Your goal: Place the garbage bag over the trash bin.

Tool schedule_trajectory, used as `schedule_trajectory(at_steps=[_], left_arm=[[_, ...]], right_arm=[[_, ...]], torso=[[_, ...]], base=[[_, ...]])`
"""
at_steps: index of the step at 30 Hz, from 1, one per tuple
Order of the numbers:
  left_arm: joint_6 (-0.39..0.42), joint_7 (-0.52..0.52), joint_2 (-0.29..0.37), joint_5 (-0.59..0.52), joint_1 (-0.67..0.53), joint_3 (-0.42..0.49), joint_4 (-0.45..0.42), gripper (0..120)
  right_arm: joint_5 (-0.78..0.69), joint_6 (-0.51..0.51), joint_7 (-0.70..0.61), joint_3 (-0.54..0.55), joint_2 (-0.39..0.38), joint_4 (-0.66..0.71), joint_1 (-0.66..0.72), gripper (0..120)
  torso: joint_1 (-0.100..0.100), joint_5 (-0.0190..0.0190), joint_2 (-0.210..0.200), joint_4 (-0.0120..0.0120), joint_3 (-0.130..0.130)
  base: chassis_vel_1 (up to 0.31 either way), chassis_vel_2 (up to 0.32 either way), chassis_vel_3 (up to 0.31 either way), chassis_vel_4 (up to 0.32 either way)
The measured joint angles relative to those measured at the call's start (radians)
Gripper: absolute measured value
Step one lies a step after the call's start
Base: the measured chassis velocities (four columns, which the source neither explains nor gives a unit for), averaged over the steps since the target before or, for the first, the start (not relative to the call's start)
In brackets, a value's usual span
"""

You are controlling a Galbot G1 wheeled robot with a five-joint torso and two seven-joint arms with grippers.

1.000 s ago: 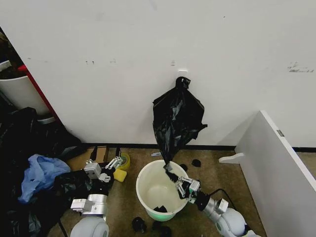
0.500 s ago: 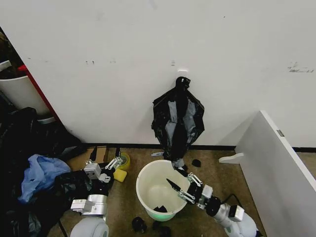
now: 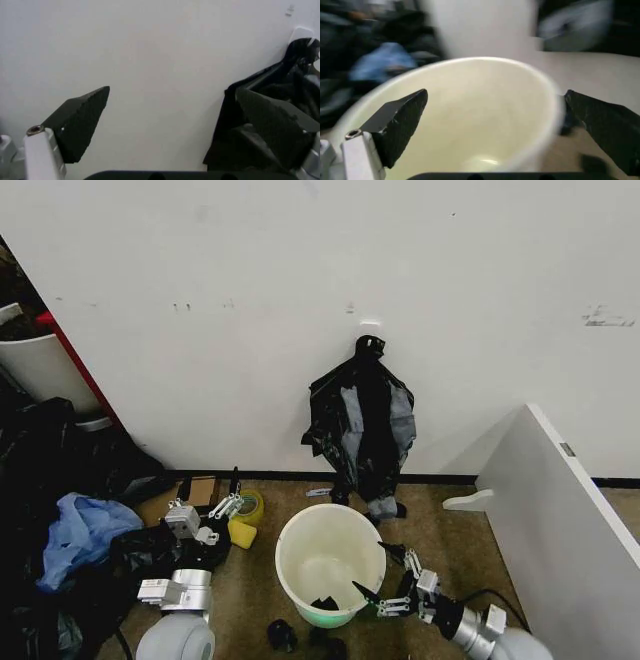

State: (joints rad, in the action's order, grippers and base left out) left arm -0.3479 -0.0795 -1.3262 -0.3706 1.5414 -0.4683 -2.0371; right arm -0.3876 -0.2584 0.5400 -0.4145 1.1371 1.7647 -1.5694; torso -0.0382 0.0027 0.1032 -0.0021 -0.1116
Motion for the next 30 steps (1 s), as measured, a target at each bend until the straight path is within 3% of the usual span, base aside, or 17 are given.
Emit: schedule_trajectory(at_steps=[2, 3, 6, 12, 18, 30], left_arm=[[0.002, 0.0, 0.001, -0.005, -0.005, 0.0, -0.002, 100], [0.002, 0.0, 0.001, -0.007, -0.008, 0.0, 0.0, 100], [0.001, 0.0, 0.001, -0.006, -0.006, -0.004, 0.016, 100], [0.012, -0.001, 0.011, -0.001, -0.004, -0.01, 0.022, 100], [0.016, -0.002, 0.004, 0.008, -0.002, -0.011, 0.021, 100], [0.007, -0.008, -0.023, 0.031, 0.008, -0.005, 0.018, 100]], right_arm=[[0.003, 0.015, -0.198, 0.028, -0.003, 0.035, 0.009, 100], [-0.015, 0.026, -0.464, 0.071, 0.009, 0.07, 0.059, 100], [-0.005, 0.013, -0.625, 0.091, 0.049, 0.036, 0.163, 100], [0.142, -0.093, -0.601, 0.091, 0.14, -0.043, 0.289, 100], [0.229, -0.068, -0.61, 0.122, 0.181, -0.056, 0.345, 99], [0.335, 0.061, -0.735, 0.157, 0.223, -0.093, 0.419, 54]], torso=[[0.0, -0.0002, 0.0, -0.0001, 0.0], [0.0, -0.0002, 0.0, 0.0, 0.0], [0.0, -0.0003, 0.0, 0.0003, 0.0], [0.0, -0.0002, 0.0, 0.0003, 0.0], [0.0, -0.0001, 0.0, 0.0002, 0.0], [0.0, -0.0001, 0.0, 0.0001, 0.0]], base=[[0.0, 0.0, 0.0, 0.0], [0.0, 0.0, 0.0, 0.0], [0.0, 0.0, 0.0, 0.0], [0.0, 0.0, 0.0, 0.0], [0.0, 0.0, 0.0, 0.0], [0.0, 0.0, 0.0, 0.0]])
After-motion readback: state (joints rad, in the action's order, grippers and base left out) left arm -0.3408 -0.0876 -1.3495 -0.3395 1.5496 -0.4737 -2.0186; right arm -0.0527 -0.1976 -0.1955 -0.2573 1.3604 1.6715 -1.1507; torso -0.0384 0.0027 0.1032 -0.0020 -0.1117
